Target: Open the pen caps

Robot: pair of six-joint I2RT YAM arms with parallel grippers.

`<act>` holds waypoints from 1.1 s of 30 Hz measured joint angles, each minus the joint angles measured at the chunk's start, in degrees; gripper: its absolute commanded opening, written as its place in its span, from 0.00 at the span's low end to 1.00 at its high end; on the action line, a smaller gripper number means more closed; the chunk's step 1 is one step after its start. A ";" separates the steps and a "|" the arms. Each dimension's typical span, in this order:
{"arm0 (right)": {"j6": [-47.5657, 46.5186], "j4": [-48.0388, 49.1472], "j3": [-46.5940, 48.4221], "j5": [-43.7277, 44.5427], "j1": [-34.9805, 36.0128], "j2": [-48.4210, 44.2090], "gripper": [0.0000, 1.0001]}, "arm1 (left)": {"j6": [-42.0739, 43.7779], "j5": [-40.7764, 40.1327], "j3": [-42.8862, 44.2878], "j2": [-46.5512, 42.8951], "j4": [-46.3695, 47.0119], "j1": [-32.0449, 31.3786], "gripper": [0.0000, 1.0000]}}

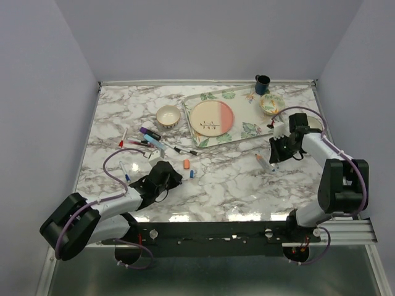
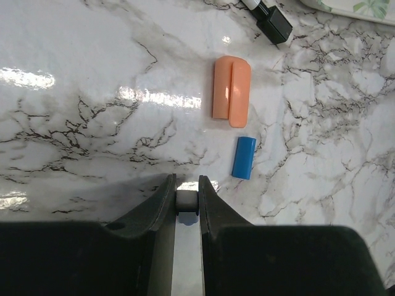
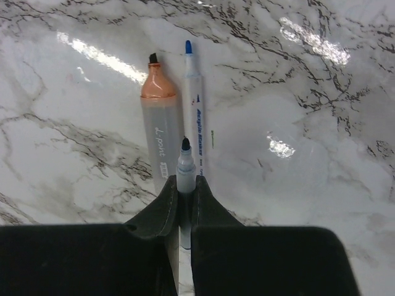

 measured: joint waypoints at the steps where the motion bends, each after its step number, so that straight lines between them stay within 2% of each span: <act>1: -0.09 -0.17 0.20 -0.11 -0.81 0.59 0.15 | -0.02 0.04 0.04 0.28 0.31 0.00 0.11; 8: -0.66 -1.25 0.81 -0.76 -4.42 4.42 0.22 | 0.00 1.03 0.57 2.32 2.29 0.00 0.17; 10: -0.70 -2.03 1.25 -1.53 -5.01 5.53 0.25 | -0.02 1.22 0.66 2.69 2.75 0.00 0.23; 13: -0.94 -2.34 1.60 -2.21 -5.42 6.40 0.28 | -0.02 1.29 0.66 2.86 3.08 0.00 0.27; 17: -1.16 -2.97 1.66 -3.04 -5.70 6.62 0.29 | -0.22 1.42 0.66 3.02 3.15 0.00 0.29; 27: -1.53 -3.52 1.66 -4.22 -6.19 6.93 0.30 | -0.96 2.67 0.66 3.67 5.07 0.00 0.48; 33: -1.73 -3.54 1.66 -4.70 -6.58 5.95 0.30 | -1.03 3.26 0.70 3.65 5.66 0.00 0.54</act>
